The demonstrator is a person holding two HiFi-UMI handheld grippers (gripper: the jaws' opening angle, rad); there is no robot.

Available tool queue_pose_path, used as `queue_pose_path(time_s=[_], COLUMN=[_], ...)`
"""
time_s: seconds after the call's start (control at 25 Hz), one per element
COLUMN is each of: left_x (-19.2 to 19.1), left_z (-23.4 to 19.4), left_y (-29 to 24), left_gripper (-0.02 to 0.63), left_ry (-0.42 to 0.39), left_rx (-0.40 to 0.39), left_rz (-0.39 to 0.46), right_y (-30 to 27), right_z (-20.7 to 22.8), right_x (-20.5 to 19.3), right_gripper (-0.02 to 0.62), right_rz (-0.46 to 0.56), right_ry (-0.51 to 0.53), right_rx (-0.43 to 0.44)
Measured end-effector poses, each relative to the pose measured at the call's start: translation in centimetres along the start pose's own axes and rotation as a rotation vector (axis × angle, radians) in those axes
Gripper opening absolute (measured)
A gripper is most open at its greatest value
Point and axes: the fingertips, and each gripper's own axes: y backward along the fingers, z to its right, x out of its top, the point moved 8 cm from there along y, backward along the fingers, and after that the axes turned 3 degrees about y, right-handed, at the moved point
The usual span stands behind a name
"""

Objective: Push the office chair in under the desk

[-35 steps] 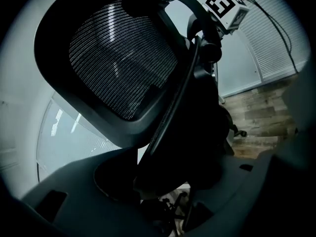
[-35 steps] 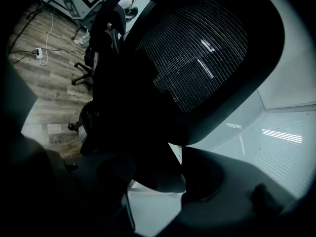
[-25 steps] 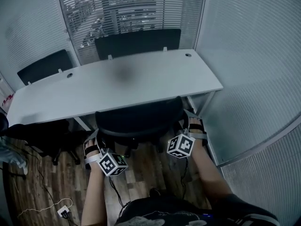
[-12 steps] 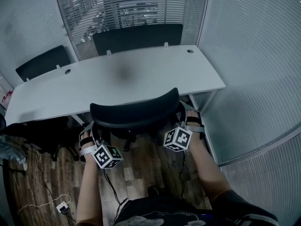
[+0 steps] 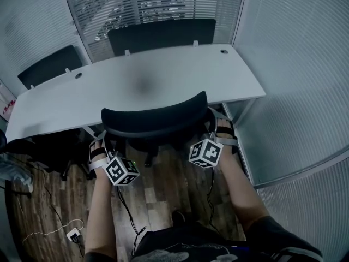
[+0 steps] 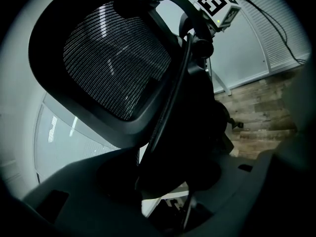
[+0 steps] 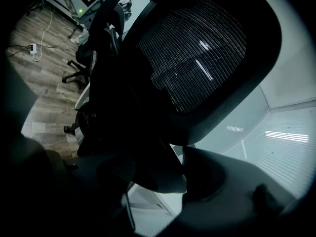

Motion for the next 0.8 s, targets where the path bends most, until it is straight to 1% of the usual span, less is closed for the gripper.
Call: queue_pose_path(time_s=[0.12,0.36,0.56,0.8], left_x=[-0.2,-0.6,-0.1,-0.1], left_z=[0.1,-1.4,-1.9,-1.8], left_y=[0.0,-2.7,-3.3,-4.8], left_gripper=[0.247,0.244,0.242,0.244], left_ry=[-0.01,-0.024,-0.022,-0.017], left_rx=[0.004,0.017,0.016,0.018], left_rz=[-0.002,-0.022,-0.021,-0.026], right_y=[0.4,-2.1,-2.9,-4.6], right_z=[-0.3,0.2,1.0,0.6], right_x=[0.0,1.4,1.6,1.5], right_gripper=[0.259,0.259,0.259,0.259], right_rz=[-0.003,0.009,-0.005,0.001], right_ry=[-0.006,-0.003,0.001,0.003], right_rx=[-0.009,0.005,0.001,-0.014])
